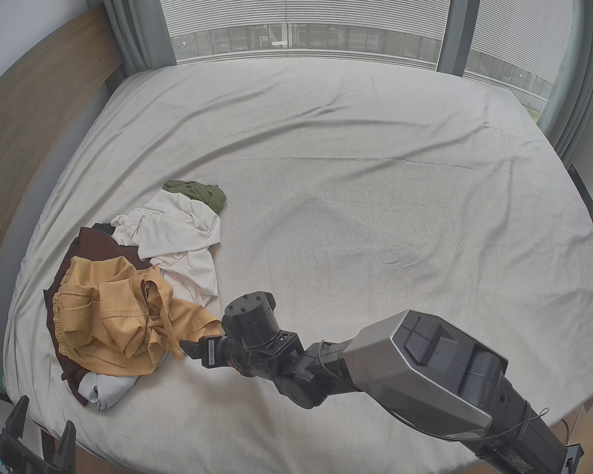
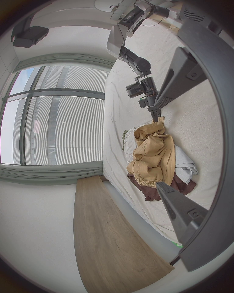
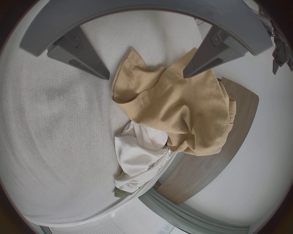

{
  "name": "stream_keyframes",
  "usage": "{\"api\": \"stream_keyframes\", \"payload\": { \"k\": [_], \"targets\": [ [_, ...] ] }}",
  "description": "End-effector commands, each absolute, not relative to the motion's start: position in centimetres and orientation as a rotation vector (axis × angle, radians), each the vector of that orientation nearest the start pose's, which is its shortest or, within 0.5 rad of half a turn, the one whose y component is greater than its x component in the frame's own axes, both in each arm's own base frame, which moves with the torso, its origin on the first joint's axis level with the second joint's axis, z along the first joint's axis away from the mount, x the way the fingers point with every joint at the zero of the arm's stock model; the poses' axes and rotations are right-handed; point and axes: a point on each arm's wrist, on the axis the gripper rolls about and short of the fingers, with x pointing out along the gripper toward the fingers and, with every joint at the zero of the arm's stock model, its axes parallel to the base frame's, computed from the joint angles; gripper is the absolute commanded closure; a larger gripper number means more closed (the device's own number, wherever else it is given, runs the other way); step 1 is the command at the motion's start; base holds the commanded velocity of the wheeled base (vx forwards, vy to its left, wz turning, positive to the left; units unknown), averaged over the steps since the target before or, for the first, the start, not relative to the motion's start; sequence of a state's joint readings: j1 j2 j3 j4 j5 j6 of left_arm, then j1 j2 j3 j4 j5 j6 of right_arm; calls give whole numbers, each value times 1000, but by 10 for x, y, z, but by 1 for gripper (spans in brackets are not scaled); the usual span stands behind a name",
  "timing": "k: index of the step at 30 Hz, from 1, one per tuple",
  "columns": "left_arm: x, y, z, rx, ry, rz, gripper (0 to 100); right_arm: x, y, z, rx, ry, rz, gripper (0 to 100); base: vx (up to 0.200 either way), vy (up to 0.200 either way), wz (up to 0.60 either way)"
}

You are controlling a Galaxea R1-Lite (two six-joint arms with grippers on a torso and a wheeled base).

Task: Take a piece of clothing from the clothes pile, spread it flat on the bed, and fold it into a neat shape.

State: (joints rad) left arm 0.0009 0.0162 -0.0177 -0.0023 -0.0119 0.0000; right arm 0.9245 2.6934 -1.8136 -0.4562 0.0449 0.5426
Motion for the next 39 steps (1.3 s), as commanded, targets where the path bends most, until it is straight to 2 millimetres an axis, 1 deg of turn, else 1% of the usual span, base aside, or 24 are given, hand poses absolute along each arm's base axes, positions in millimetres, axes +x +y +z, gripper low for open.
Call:
{"api": "stream_keyframes", "payload": {
  "k": [1,7,8,18,24,28,34,35,39],
  "targets": [
    [-23,0,76,0,-3,-11,0,316,434,-8,310,653,825,0,0,0,0],
    [-23,0,76,0,-3,-11,0,315,435,-12,308,660,823,0,0,0,0],
    [-23,0,76,0,-3,-12,0,315,435,-13,309,662,822,100,0,0,0],
    [-23,0,76,0,-3,-11,0,318,434,-16,313,658,797,100,0,0,0],
    [-23,0,76,0,-3,-11,0,322,429,-15,311,647,760,100,0,0,0],
    [-23,0,76,0,-3,-11,0,322,429,-13,313,644,760,100,0,0,0],
    [-23,0,76,0,-3,-11,0,318,433,-15,310,642,770,100,0,0,0],
    [-23,0,76,0,-3,-12,0,316,433,-16,305,646,772,0,0,0,0],
    [-23,0,76,0,-3,-12,0,316,435,-14,312,638,771,0,0,0,0]
  ]
}}
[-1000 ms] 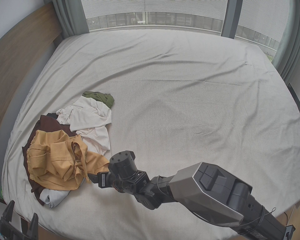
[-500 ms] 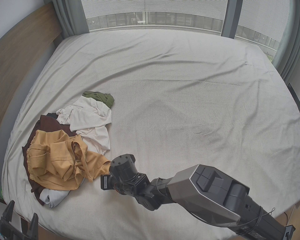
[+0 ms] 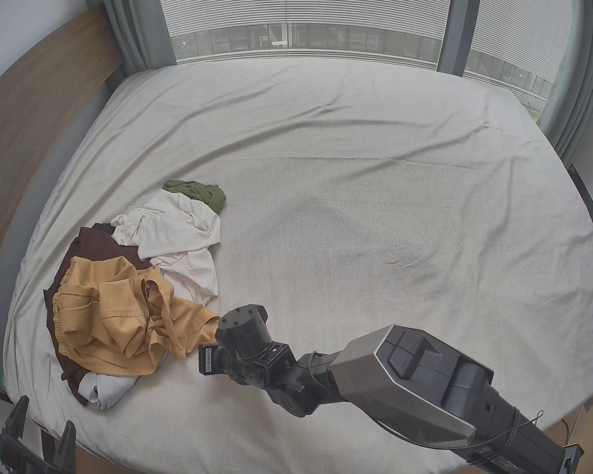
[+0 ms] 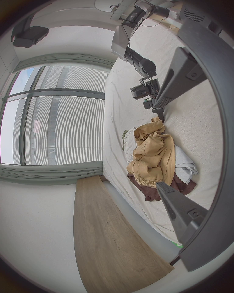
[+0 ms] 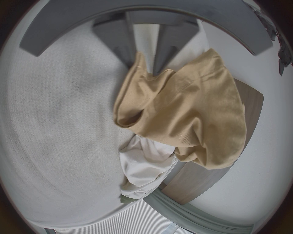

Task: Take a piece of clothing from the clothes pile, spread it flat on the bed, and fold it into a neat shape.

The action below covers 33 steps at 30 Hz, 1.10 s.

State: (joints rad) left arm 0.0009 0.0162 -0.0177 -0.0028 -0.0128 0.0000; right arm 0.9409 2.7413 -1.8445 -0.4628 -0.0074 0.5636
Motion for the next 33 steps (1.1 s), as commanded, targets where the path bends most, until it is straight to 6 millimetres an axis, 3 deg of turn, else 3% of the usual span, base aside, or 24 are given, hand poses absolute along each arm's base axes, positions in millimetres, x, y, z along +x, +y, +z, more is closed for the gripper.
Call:
{"api": "stream_keyframes", "payload": {
  "k": [1,8,13,14,33],
  "targets": [
    [-23,0,76,0,-3,-11,0,317,435,-13,312,631,768,0,0,0,0],
    [-23,0,76,0,-3,-11,0,323,436,-5,332,594,763,0,0,0,0],
    [-23,0,76,0,-3,-11,0,324,436,-9,330,599,759,0,0,0,0],
    [-23,0,76,0,-3,-11,0,324,437,-9,329,599,761,100,0,0,0],
    [-23,0,76,0,-3,-12,0,321,431,-14,308,613,713,100,0,0,0]
  ]
}}
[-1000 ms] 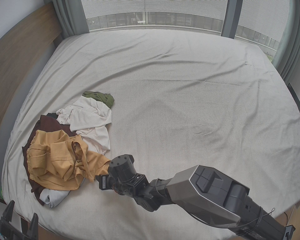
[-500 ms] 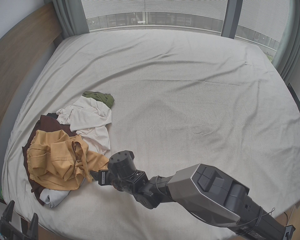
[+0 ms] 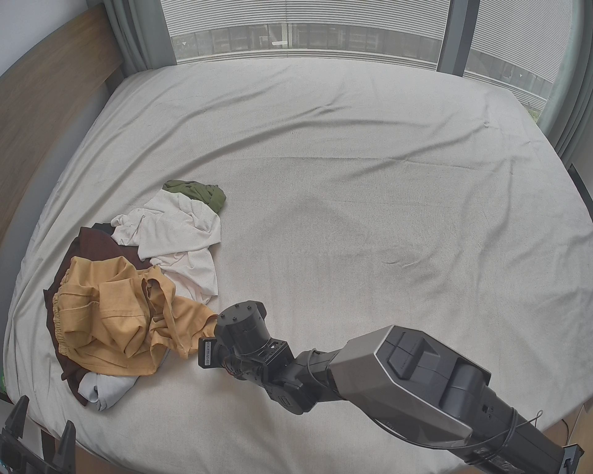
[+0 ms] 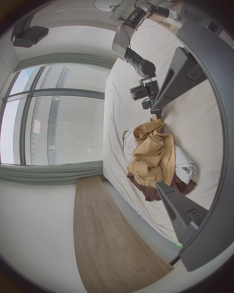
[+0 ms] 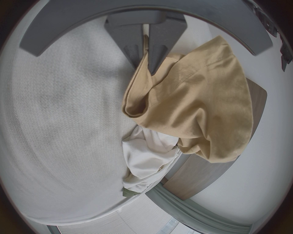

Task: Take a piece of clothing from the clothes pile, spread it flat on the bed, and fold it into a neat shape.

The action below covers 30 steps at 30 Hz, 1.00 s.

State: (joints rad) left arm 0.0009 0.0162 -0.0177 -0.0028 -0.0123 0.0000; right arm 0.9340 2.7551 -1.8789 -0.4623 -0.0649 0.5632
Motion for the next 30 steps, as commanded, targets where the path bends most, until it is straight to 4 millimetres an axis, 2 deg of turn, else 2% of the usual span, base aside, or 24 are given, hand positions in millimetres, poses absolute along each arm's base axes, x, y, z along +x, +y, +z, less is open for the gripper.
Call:
{"api": "stream_keyframes", "payload": {
  "k": [1,8,16,20,30],
  "targets": [
    [-23,0,76,0,-3,-11,0,320,429,-14,305,622,709,100,0,0,0],
    [-23,0,76,0,-3,-11,0,310,415,-7,272,649,663,100,0,0,0],
    [-23,0,76,0,-3,-11,0,309,397,5,267,669,633,100,0,0,0],
    [-23,0,76,2,-3,-12,0,306,374,15,255,698,595,100,0,0,0],
    [-23,0,76,2,-3,-14,0,304,332,35,244,724,534,100,0,0,0]
  ]
}}
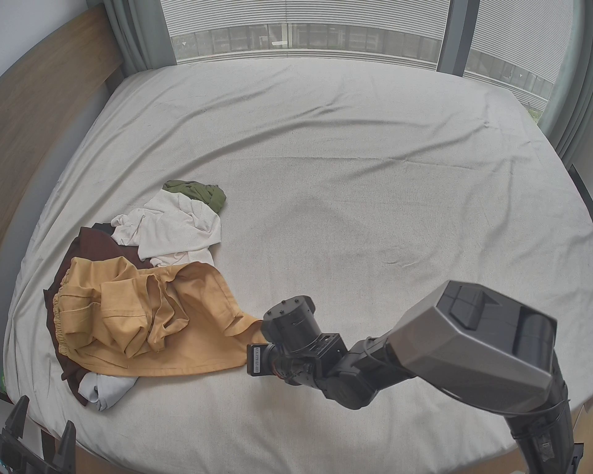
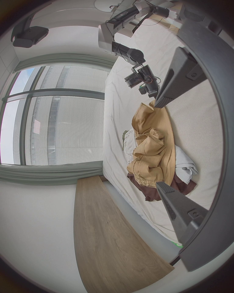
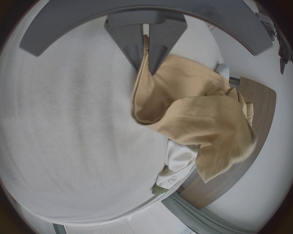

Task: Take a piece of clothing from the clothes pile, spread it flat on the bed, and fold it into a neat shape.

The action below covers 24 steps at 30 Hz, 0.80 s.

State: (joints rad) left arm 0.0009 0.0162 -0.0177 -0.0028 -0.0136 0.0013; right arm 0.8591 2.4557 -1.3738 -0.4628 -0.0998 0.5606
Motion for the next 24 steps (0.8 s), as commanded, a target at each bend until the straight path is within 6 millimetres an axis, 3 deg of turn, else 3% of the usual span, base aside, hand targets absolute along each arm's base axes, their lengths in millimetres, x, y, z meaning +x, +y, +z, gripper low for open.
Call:
{"api": "stream_keyframes", "payload": {
  "k": [1,13,24],
  "targets": [
    [-23,0,76,3,-3,-14,0,303,327,35,242,731,527,100,0,0,0],
    [-23,0,76,5,-3,-12,0,295,287,29,270,692,494,100,0,0,0],
    [-23,0,76,5,-3,-12,0,276,257,18,278,683,478,100,0,0,0]
  ]
}}
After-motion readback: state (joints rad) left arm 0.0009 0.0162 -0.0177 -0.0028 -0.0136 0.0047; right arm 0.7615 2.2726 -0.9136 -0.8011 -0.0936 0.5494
